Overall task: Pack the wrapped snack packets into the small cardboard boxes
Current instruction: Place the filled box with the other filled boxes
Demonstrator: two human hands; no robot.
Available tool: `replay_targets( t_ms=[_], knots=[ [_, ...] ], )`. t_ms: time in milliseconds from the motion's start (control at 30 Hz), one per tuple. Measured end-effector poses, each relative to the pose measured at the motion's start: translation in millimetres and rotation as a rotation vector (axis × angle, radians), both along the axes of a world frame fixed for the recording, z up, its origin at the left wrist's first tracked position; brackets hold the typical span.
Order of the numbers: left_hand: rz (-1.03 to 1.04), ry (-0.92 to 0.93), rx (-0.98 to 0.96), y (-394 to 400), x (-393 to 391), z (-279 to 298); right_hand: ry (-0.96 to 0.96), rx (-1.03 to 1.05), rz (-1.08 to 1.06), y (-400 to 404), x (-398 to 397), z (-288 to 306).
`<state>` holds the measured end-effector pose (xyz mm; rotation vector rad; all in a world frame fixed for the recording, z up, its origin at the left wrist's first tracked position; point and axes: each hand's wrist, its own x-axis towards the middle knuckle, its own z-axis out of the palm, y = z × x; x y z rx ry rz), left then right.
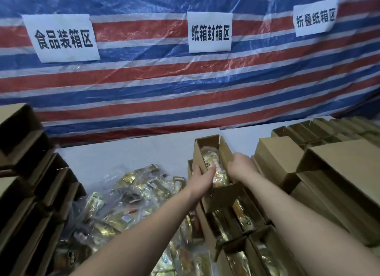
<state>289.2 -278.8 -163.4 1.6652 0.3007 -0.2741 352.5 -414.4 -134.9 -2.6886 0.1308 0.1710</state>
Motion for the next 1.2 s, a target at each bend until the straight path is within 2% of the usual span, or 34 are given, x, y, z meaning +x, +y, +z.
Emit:
replay_targets(
  t_ms=[267,467,900,1200],
  knots=[
    [-0.085,0.101,0.091,-7,107,-19,-0.041,-0.027,0.011,-16,101,-26],
    [-0.113,0.126,0.058,-10,149,-39,-0.055,-0.057,0.001,-19,142,-49],
    [-0.118,0.142,0.029,-21,168,-46,-0.025,-0.044,-0.025,-32,168,-56],
    [-0.067,0.179,-0.007,-20,163,-44,0.045,0.049,0.030,-30,170,-62]
  ],
)
